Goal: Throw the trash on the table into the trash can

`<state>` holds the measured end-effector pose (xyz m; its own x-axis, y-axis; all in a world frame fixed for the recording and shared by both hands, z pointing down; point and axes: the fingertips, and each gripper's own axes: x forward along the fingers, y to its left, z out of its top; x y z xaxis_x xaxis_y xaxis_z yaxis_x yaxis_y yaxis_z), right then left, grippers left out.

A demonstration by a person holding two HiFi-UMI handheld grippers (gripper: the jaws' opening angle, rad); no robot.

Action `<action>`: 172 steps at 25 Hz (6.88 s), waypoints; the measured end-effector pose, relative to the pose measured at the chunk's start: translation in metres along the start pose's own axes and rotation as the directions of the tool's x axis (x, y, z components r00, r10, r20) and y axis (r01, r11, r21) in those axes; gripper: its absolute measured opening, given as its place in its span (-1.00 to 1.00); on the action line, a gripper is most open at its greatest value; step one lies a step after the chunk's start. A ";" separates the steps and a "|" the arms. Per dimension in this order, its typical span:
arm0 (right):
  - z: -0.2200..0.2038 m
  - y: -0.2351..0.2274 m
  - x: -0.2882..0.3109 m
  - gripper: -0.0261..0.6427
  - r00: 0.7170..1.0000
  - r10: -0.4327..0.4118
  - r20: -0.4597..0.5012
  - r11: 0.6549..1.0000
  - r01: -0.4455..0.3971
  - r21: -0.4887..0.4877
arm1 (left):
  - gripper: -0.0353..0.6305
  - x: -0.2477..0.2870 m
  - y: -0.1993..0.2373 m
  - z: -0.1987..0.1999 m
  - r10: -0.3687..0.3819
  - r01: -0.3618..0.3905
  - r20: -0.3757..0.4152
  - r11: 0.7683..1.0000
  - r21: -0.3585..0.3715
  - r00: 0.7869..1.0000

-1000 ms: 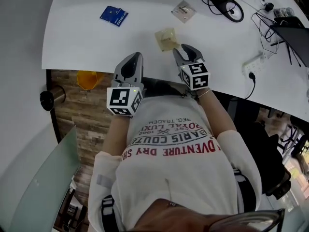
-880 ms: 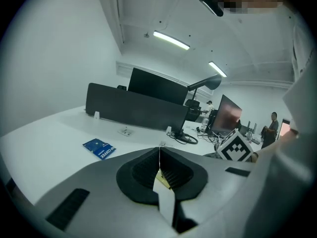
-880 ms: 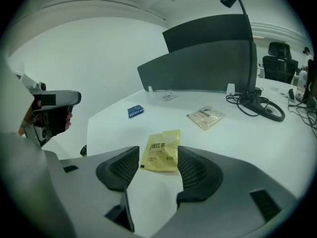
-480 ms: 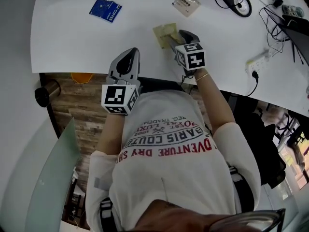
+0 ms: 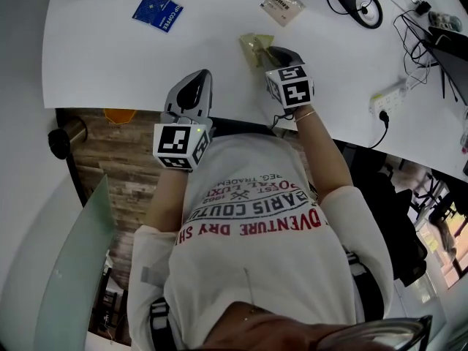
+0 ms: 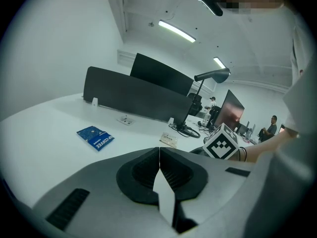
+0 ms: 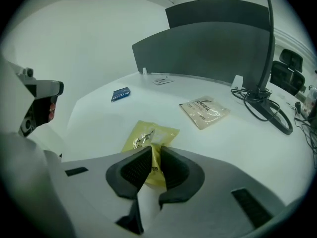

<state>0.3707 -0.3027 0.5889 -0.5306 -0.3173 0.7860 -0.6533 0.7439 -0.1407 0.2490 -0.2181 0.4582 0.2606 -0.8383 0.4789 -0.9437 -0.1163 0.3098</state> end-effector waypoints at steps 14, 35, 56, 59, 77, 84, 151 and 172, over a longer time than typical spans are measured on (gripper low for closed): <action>0.075 0.086 -0.029 -0.81 0.964 0.230 0.132 0.964 -0.207 -0.168 | -0.82 -0.072 0.026 0.007 0.220 -0.214 0.127 0.975 -0.056 0.967; 0.078 0.603 0.106 -0.81 0.690 0.644 -0.330 0.455 -0.692 -0.561 | -0.82 -0.425 0.305 -0.165 0.841 -0.678 0.020 0.450 -0.581 0.541; -0.160 0.680 0.486 -0.69 0.816 0.324 -0.479 0.552 -0.574 -0.604 | -0.82 -0.356 0.455 -0.484 0.806 -0.564 -0.207 0.181 -0.806 0.554; -0.186 0.672 0.511 -0.67 0.815 0.308 -0.491 0.555 -0.573 -0.603 | -0.82 -0.343 0.457 -0.513 0.794 -0.573 -0.231 0.172 -0.801 0.562; -0.127 0.686 0.438 -0.72 0.883 0.309 -0.354 0.549 -0.469 -0.691 | -0.82 -0.382 0.450 -0.460 0.803 -0.526 -0.148 0.227 -0.820 0.577; -0.041 0.712 0.327 -0.84 0.854 0.430 -0.293 0.588 -0.511 -0.627 | -0.82 -0.429 0.458 -0.361 0.832 -0.571 -0.078 0.305 -0.762 0.549; 0.089 -0.038 -0.065 -0.24 0.895 -0.290 0.338 0.934 0.189 0.302 | -0.82 0.057 0.010 0.090 -0.154 0.149 0.090 0.987 0.063 0.984; 0.072 -0.112 0.038 -0.81 0.959 -0.280 0.046 0.942 0.265 0.203 | -0.82 0.129 0.025 0.066 -0.095 0.095 0.008 0.995 0.023 0.995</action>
<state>0.3850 -0.4409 0.5911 -0.3505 -0.5393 0.7657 -0.8663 0.4975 -0.0462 0.2451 -0.3642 0.4736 0.3475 -0.8279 0.4402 -0.9191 -0.2078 0.3347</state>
